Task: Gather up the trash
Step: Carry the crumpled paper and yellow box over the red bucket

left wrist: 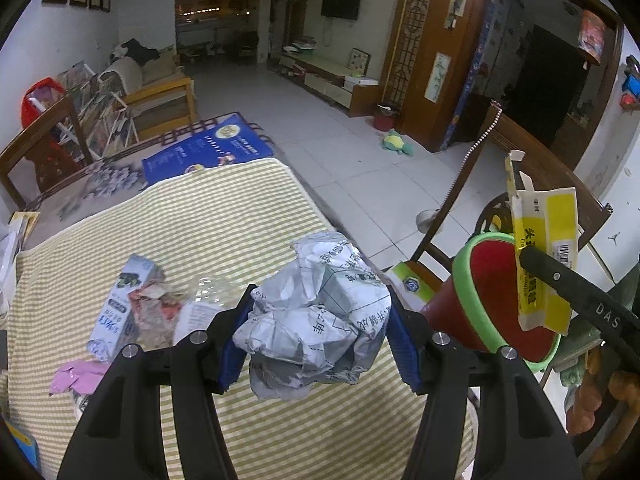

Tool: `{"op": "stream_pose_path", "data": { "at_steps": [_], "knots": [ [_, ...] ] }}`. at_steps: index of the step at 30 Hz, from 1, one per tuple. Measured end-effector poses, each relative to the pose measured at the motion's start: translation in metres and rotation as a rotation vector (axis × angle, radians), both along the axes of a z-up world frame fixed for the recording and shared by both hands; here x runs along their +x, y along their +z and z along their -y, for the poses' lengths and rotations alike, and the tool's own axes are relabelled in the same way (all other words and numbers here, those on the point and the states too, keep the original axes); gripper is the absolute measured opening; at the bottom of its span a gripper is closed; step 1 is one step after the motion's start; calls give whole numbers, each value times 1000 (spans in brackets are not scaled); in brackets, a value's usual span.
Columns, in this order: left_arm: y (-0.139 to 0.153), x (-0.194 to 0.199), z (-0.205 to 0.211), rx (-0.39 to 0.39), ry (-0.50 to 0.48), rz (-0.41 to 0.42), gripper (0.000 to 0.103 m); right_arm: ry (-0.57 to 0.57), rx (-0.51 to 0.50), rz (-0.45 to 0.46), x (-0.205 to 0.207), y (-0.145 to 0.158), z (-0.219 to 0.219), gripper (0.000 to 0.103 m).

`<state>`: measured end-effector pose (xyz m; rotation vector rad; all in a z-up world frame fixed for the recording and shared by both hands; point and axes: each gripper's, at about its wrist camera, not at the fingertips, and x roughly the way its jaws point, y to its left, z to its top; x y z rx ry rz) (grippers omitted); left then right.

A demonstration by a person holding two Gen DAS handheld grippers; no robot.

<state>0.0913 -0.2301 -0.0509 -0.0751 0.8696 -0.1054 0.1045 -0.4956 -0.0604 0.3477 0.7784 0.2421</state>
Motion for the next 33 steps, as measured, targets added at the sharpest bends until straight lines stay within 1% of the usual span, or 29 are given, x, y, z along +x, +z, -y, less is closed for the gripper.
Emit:
{"op": "stream_pose_path", "data": {
  "at_steps": [5, 9, 14, 18, 21, 26, 30, 33],
  "knots": [
    [-3, 11, 29, 5, -45, -12, 57, -66, 8, 0, -2, -1, 34, 39],
    [-3, 22, 65, 12, -113, -15, 57, -118, 15, -14, -4, -6, 61, 39],
    [-2, 33, 108, 3, -193, -15, 58, -191, 21, -29, -8, -12, 99, 39],
    [-1, 42, 146, -24, -263, -16, 58, -251, 41, -50, -13, -19, 130, 39],
    [-3, 50, 173, -66, -316, -40, 58, -285, 58, -61, -17, -23, 148, 39],
    [-3, 53, 210, -64, -386, -43, 58, -325, 83, -70, -24, -29, 169, 39],
    [-6, 54, 220, -57, -409, -48, 58, -333, 93, -70, -26, -29, 175, 39],
    [-7, 55, 219, -62, -410, -57, 59, -331, 99, -70, -26, -29, 176, 39]
  ]
}}
